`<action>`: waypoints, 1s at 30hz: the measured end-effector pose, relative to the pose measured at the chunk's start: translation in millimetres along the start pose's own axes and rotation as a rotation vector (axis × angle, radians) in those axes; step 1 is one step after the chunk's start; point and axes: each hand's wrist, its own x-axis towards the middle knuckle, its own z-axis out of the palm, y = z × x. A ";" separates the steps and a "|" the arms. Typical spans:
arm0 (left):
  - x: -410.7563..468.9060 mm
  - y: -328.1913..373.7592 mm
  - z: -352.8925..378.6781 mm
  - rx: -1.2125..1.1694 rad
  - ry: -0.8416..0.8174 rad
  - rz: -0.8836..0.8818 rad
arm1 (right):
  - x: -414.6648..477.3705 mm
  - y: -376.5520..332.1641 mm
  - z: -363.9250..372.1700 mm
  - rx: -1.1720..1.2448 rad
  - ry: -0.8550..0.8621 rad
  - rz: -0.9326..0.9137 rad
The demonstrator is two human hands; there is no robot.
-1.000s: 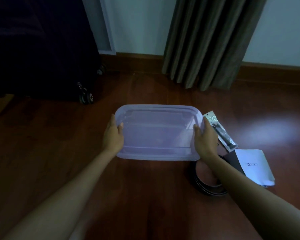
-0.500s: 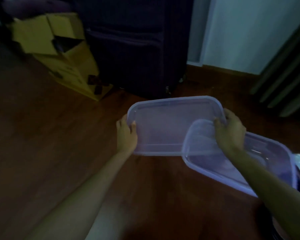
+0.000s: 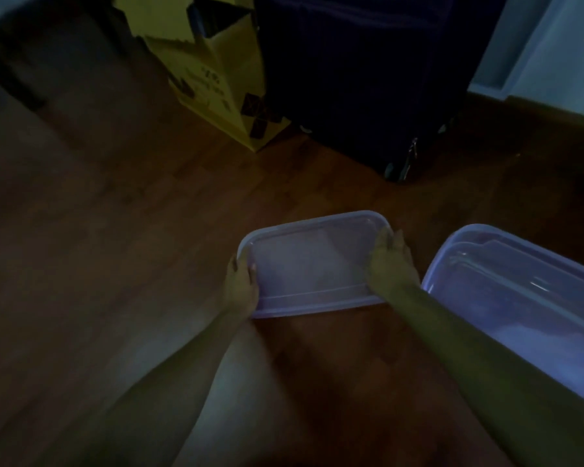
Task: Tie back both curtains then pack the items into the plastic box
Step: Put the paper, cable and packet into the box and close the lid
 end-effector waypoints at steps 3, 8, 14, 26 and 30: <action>-4.9 -3.8 11.4 0.069 -0.033 0.035 | 8.7 12.7 25.1 -0.049 -0.013 0.005; -13.7 -4.0 28.3 0.290 -0.032 0.065 | -9.0 16.1 31.7 0.084 0.005 0.033; -5.8 2.2 31.4 0.457 -0.094 0.216 | -11.6 18.2 37.5 0.139 0.179 -0.051; -16.2 251.0 79.0 0.080 -0.134 0.835 | -89.8 79.6 -121.8 0.392 0.582 -0.152; -72.7 359.1 143.8 0.096 -0.339 1.140 | -144.8 214.5 -148.8 0.309 0.761 0.252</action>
